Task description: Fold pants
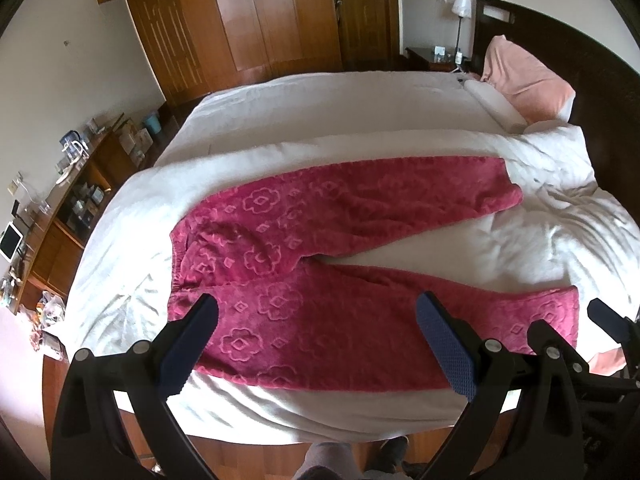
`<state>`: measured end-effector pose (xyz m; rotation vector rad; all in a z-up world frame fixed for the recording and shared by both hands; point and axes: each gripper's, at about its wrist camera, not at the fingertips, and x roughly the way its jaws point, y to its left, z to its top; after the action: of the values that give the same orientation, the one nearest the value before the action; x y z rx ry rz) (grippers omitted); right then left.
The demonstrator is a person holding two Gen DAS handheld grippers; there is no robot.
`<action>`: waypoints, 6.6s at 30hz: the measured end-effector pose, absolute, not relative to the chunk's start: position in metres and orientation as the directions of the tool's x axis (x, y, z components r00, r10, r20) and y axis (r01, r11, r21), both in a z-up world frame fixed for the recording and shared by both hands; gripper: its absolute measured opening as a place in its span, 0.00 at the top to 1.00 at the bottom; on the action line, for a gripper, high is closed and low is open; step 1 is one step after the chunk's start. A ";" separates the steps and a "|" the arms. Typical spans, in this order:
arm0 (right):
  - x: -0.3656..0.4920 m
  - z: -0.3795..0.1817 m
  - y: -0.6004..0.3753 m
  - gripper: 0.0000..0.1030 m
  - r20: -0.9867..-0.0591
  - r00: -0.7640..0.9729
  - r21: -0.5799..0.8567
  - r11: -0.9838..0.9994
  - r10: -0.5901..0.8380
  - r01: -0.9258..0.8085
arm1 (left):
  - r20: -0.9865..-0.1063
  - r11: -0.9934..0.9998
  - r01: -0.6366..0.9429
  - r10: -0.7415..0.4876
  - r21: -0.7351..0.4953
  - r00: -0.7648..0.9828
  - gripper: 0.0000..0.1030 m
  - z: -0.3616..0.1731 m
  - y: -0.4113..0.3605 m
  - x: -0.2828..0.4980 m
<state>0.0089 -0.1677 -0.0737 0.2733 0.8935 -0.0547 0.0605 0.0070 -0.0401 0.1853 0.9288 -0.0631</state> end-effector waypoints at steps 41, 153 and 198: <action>0.134 -0.111 -0.121 0.03 -0.873 0.480 0.103 0.933 -0.082 0.345 | -0.916 0.977 0.198 -0.002 0.084 0.401 0.05 -0.122 0.087 0.211; 0.438 -0.265 -0.509 0.94 -0.986 0.165 0.122 0.624 -0.011 0.771 | -0.961 0.997 -0.051 -0.041 -0.057 0.272 0.86 -0.253 0.312 0.388; -0.051 -0.234 -0.415 0.95 -0.942 0.334 0.292 0.424 -0.027 0.857 | -0.979 0.988 0.149 -0.072 -0.043 0.193 0.86 -0.263 0.346 0.134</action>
<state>-0.0510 -0.4150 -0.2342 0.9645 1.0737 -0.7123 0.1338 0.3463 -0.2630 0.0661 1.3679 -0.1548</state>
